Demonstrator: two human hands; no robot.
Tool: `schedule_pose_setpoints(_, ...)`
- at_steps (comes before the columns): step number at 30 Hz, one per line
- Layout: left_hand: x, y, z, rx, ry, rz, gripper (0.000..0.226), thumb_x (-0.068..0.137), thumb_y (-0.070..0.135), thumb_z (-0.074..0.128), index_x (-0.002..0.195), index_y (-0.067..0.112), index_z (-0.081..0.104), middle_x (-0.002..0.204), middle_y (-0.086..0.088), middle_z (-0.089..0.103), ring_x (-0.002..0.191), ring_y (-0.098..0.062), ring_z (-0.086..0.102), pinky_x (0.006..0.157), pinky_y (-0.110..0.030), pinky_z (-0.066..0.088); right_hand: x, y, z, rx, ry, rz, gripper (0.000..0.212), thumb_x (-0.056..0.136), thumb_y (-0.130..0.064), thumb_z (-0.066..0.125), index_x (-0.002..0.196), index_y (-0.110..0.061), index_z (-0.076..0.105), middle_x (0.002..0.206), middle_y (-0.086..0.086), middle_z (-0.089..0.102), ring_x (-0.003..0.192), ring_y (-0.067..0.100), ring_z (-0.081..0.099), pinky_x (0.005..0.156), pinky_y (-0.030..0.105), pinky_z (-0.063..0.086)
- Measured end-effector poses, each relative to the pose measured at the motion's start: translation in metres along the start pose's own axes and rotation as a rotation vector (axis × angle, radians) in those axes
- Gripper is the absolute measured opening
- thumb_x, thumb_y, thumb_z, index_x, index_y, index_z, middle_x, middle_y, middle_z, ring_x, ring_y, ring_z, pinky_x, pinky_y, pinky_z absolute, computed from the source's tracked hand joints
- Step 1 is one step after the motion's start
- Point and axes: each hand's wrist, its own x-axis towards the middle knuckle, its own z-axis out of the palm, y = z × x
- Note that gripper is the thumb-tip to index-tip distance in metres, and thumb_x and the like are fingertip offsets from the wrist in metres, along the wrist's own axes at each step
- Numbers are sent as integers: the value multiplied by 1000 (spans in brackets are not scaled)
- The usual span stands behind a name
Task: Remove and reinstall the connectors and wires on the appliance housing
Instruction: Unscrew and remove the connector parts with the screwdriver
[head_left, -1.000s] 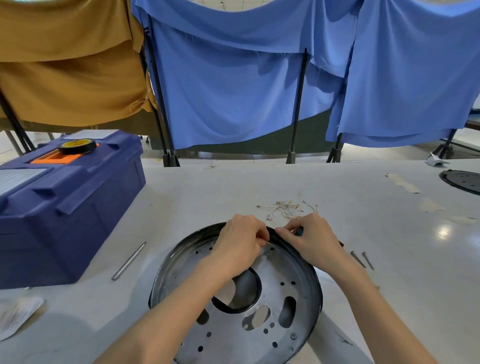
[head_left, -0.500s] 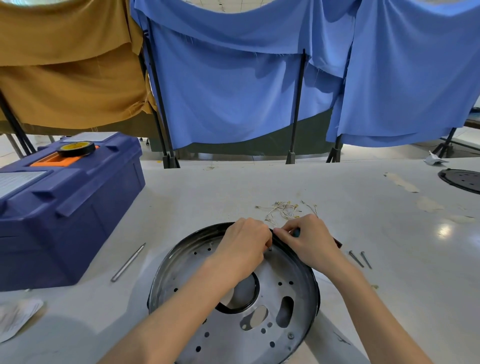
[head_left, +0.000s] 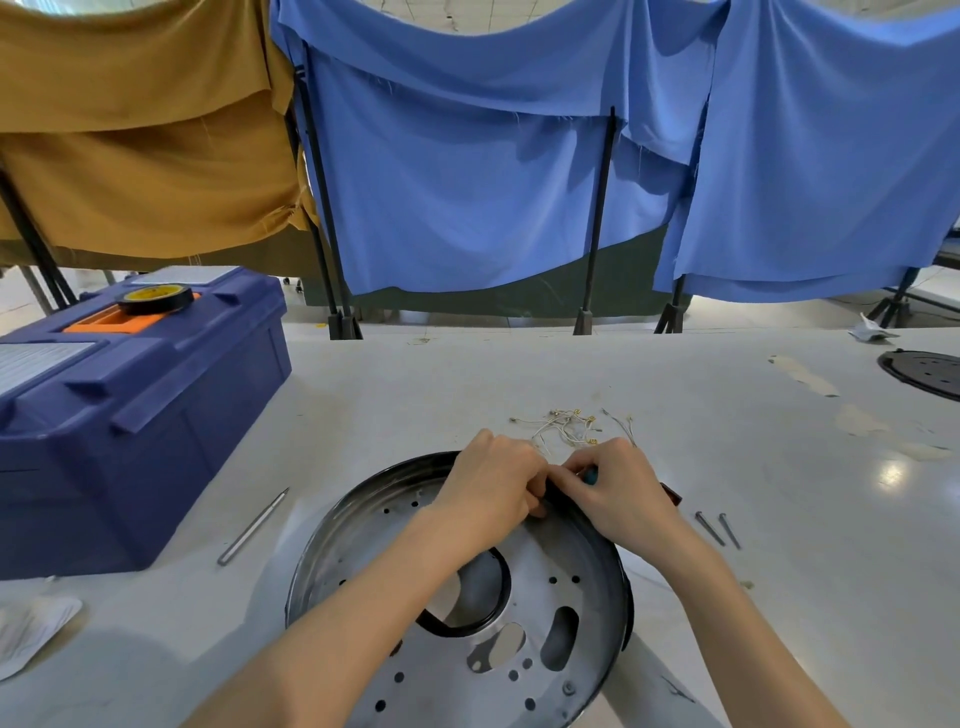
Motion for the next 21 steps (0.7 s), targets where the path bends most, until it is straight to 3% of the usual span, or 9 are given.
schedule_pose_setpoints(5,-8,-12,3,-151,-21,-30,12,84,7,68,96,11,71,101,-1,69,97,-23,60,83,-32,46,0,0,0,-8,-6,21,32,90,-32,62,62,-17,70,60,3,64,56,13,46,53,23,37)
schedule_pose_setpoints(9,-13,-16,6,-202,-1,-11,8,83,10,71,90,9,69,98,-1,65,93,-22,60,70,-25,36,-1,-2,-2,7,-47,34,30,89,-33,64,66,-17,74,60,-1,66,54,7,49,50,16,37)
schedule_pose_setpoints(13,-19,-17,6,-222,-27,-15,10,89,12,65,81,7,63,75,10,51,91,-25,61,67,-26,33,-4,-8,-4,15,-123,52,19,87,-19,64,73,-17,77,67,-5,70,61,2,58,53,9,42)
schedule_pose_setpoints(15,-19,-16,4,-153,-40,15,13,90,17,64,81,8,65,87,2,56,93,-25,58,69,-27,30,-5,-14,-5,5,-149,67,21,88,-15,61,73,-14,76,66,1,69,56,6,57,45,10,40)
schedule_pose_setpoints(18,-18,-13,0,-96,-79,26,19,89,23,64,92,5,71,106,-6,57,96,-27,54,75,-31,34,-8,-23,-7,23,-212,106,25,88,-10,54,72,-5,72,49,8,55,30,9,47,29,16,30)
schedule_pose_setpoints(21,-20,-13,1,-104,-92,-31,20,90,23,63,92,3,67,105,-8,59,96,-29,55,77,-36,39,-11,-28,-7,53,-248,144,26,87,-7,50,71,6,66,45,13,48,28,16,47,31,15,27)
